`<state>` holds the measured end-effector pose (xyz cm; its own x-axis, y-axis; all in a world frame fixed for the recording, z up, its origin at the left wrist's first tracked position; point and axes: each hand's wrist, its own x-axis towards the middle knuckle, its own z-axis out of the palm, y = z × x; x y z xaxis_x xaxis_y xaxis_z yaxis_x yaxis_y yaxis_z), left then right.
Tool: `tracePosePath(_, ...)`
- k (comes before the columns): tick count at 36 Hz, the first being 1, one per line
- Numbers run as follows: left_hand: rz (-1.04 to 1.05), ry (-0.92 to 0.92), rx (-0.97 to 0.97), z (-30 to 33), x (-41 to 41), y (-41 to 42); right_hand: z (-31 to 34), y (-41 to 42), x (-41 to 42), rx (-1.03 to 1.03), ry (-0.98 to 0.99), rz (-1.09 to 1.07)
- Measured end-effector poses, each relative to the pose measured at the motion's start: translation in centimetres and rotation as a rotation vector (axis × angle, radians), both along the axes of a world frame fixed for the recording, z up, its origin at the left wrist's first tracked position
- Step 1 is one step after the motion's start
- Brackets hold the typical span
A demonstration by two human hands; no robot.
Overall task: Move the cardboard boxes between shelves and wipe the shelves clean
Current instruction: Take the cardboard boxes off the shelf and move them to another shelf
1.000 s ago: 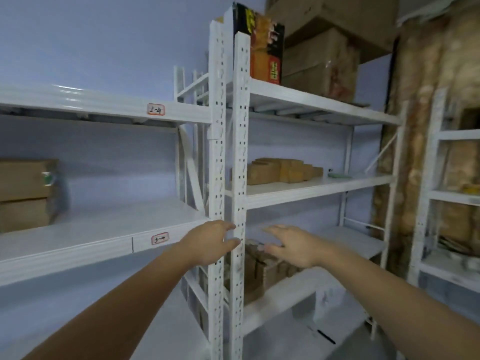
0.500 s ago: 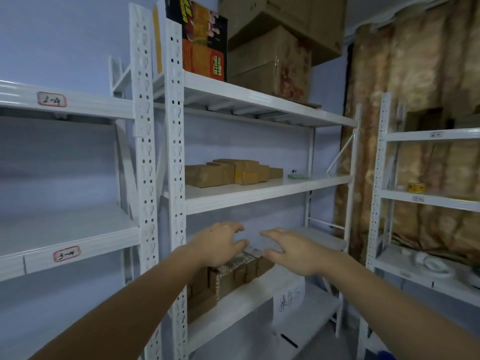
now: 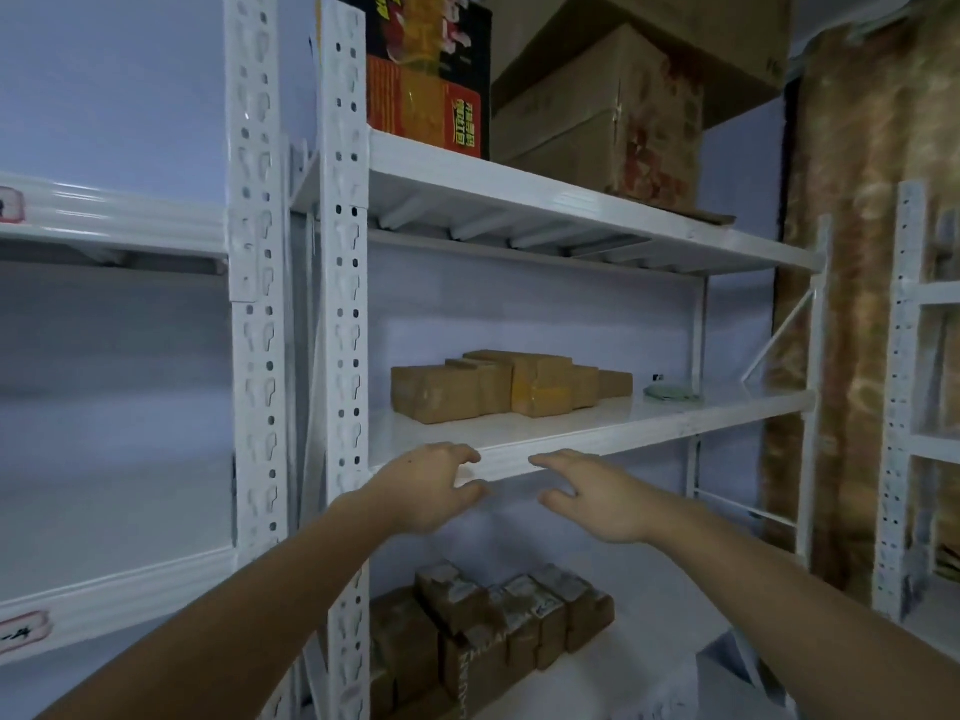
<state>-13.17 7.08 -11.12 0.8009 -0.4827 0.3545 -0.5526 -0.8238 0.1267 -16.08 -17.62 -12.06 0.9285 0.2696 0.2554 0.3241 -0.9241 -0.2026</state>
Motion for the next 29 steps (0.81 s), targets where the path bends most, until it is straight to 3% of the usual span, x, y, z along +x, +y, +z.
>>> tracePosePath(16,0.330,-0.009,-0.121,2.0,13.0,-2.8,2.5,-0.6,18.7,0.037,-0.025,0.194)
tracePosePath(24,0.525,-0.003,-0.670,3.9,20.8,-3.4,4.5,-0.5,27.5,0.477,-0.026,0.189)
tracePosePath(29,0.603,0.111,-1.004,4.6,24.1,-4.1,4.6,0.8,31.2,0.702,0.064,0.183)
